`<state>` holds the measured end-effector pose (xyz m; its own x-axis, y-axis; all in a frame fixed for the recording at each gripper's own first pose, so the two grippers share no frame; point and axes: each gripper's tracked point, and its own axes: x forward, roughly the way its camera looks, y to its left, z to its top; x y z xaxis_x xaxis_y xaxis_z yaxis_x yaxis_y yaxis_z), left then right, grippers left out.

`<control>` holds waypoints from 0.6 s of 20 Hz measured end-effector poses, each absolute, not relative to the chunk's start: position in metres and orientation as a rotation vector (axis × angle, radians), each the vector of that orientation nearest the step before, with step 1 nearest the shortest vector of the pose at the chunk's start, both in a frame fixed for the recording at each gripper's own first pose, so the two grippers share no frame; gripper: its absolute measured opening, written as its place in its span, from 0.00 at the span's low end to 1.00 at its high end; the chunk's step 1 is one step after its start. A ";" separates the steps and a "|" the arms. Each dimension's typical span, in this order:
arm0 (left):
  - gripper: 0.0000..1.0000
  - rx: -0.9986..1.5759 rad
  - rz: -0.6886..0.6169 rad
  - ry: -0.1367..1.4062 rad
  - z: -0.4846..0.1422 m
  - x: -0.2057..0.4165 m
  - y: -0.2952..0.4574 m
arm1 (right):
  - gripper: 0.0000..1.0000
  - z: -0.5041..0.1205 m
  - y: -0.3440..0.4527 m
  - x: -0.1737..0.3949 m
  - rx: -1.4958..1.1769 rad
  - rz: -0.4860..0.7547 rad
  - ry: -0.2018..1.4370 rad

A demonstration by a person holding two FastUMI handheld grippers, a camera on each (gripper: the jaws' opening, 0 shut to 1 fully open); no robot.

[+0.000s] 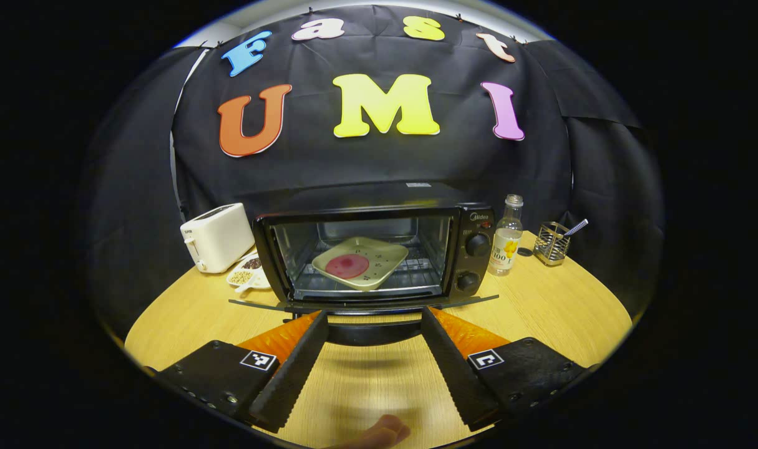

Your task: Open the electric oven with the left hand, put the food in, and close the electric oven.

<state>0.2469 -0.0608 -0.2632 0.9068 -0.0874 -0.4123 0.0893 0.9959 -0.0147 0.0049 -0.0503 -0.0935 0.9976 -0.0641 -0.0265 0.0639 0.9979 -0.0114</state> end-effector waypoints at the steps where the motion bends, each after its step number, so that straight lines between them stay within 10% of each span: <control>1: 0.96 0.008 -0.093 0.414 -0.258 0.250 -0.062 | 0.96 -0.093 -0.050 0.005 -0.010 -0.063 0.027; 12: 0.96 -0.025 -0.102 0.371 -0.224 0.316 -0.057 | 0.96 -0.102 -0.057 0.006 0.019 -0.074 0.042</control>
